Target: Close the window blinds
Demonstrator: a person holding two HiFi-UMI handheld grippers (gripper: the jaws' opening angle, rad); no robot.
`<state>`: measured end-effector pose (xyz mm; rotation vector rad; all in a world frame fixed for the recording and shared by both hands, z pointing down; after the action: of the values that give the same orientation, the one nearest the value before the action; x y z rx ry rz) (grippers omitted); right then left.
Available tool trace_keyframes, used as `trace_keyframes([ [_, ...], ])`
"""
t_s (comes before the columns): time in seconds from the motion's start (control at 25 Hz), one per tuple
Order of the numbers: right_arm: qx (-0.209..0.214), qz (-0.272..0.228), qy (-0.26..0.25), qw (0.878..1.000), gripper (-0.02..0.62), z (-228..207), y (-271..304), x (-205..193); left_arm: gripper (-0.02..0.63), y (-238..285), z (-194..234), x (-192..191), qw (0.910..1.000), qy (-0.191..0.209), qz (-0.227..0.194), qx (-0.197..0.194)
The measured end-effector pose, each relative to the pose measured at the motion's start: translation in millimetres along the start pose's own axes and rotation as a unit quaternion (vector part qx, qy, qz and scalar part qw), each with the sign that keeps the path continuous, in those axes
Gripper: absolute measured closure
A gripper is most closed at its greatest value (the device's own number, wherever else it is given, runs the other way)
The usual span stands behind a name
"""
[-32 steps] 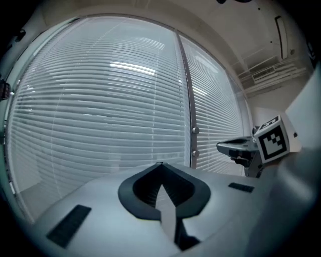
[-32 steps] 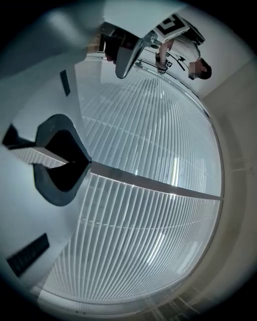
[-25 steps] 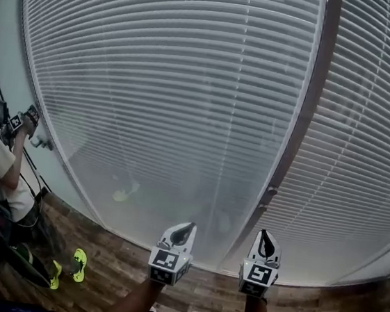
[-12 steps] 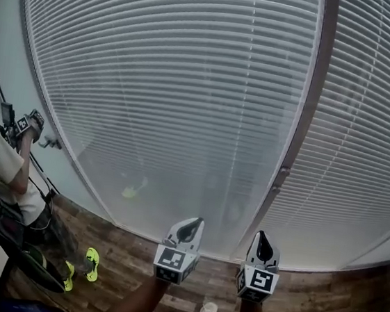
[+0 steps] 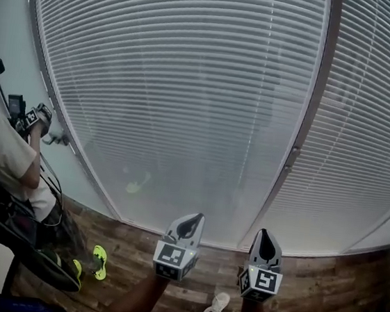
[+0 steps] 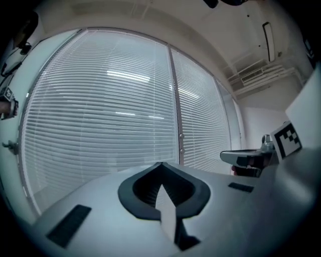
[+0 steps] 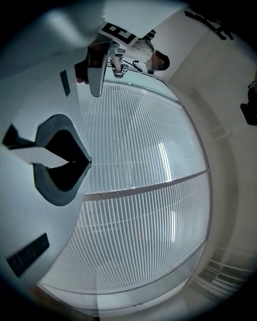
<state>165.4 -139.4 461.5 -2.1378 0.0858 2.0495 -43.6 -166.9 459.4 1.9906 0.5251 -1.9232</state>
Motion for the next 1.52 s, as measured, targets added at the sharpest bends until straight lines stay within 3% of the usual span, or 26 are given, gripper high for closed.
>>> trace_keyframes([
  [0.28, -0.017, -0.008, -0.008, 1.000, 0.592, 40.1, -55.6, -2.6, 0.606, -64.9, 3.2, -19.6, 0.9997, -0.018, -0.004, -0.018],
  [0.48, -0.024, 0.002, -0.042, 0.999, 0.592, 73.4, -91.9, -8.8, 0.606, -104.3, -0.1, -32.2, 0.9994, 0.022, 0.000, -0.029],
  [0.68, -0.014, 0.006, -0.041, 0.999, 0.592, 89.5, -114.6, -14.2, 0.606, -130.7, -3.6, -29.1, 0.9992, 0.008, 0.005, -0.038],
  [0.8, -0.006, 0.009, -0.003, 1.000, 0.592, 88.7, -124.2, -14.4, 0.606, -144.2, -0.9, -33.2, 0.9997, -0.010, -0.004, -0.023],
  [1.0, -0.003, 0.012, -0.007, 1.000, 0.592, 77.6, -137.2, -8.9, 0.606, -154.1, -15.8, -29.4, 0.9999, -0.008, -0.003, -0.009],
  [1.28, 0.031, -0.017, -0.069, 0.997, 0.592, 63.6, -163.5, 23.6, 0.606, -173.4, -60.0, -3.7, 0.9995, -0.025, -0.017, 0.009],
  [1.52, 0.052, -0.023, -0.077, 0.995, 0.592, 41.5, -192.4, 32.5, 0.606, -186.2, -98.0, 12.3, 0.9991, -0.017, -0.022, 0.032],
])
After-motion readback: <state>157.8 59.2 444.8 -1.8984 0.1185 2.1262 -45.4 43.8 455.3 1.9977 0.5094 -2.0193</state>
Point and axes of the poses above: the fingertips, and each gripper's own axes: y forward along the fingers, z to its left, x out of its top, the point moved 5 cm from there along -y, backward along the fingers, and after that the axes turned 3 degrees about y, right-handed, at the moved point
